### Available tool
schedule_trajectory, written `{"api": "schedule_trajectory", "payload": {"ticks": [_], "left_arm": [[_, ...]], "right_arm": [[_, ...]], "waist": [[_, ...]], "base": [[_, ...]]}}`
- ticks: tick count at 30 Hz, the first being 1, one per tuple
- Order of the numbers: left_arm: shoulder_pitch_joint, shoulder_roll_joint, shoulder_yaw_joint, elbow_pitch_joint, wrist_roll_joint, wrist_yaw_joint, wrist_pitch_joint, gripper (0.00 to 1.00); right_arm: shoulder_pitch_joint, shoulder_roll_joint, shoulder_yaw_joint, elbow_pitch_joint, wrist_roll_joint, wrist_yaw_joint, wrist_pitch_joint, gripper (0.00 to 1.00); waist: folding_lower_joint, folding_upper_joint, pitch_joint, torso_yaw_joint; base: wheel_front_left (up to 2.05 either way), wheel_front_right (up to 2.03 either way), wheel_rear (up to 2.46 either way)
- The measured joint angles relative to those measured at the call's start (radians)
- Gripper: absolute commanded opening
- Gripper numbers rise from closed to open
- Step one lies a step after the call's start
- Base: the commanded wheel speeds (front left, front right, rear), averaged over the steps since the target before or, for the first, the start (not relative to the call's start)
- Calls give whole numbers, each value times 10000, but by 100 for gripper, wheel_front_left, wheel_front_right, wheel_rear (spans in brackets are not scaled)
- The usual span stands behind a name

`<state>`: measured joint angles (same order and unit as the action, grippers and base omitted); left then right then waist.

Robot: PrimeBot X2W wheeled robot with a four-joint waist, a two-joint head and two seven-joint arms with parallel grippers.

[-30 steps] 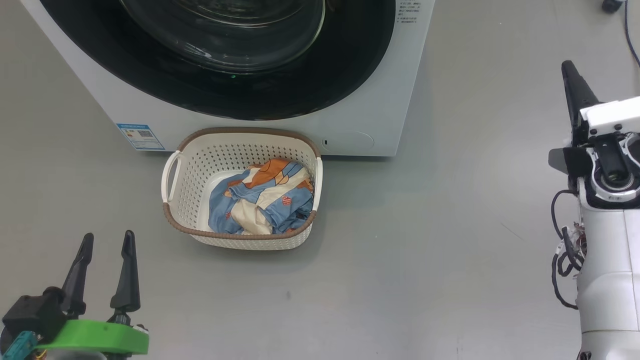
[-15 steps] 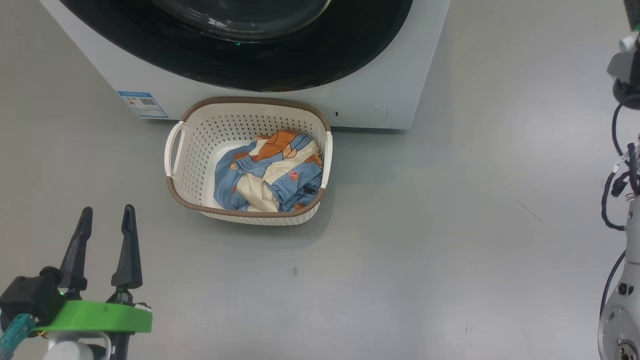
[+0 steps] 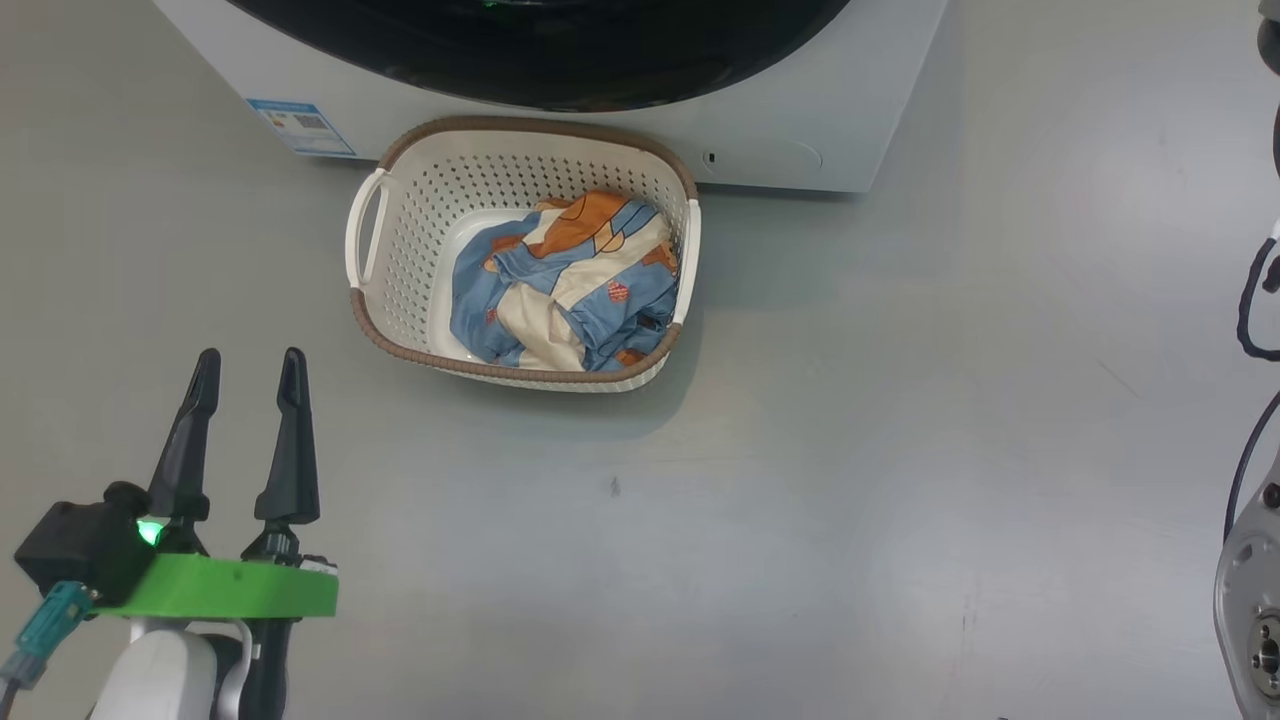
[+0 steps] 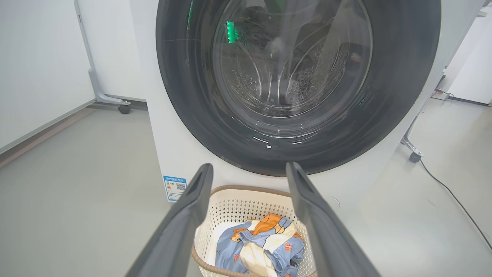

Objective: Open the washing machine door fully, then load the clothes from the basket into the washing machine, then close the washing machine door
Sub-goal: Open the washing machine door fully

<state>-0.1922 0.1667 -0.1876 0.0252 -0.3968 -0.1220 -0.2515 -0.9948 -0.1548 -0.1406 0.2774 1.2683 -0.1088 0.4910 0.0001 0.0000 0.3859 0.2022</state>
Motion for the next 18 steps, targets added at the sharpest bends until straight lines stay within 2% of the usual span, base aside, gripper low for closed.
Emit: {"api": "schedule_trajectory", "payload": {"ticks": [10,18], "left_arm": [[-496,-128,-81,-174,-284,0,0,100],[-1129,-213,-282,-295,-380,0,0,100]], "right_arm": [[-739,311,566,105,-226,-84,213,0],[-1251,353,625,387,-535,-157,107,0]], "waist": [[-1,0,814,346],[0,0,1497,552]], "base": [[0,0,0],[0,0,0]]}}
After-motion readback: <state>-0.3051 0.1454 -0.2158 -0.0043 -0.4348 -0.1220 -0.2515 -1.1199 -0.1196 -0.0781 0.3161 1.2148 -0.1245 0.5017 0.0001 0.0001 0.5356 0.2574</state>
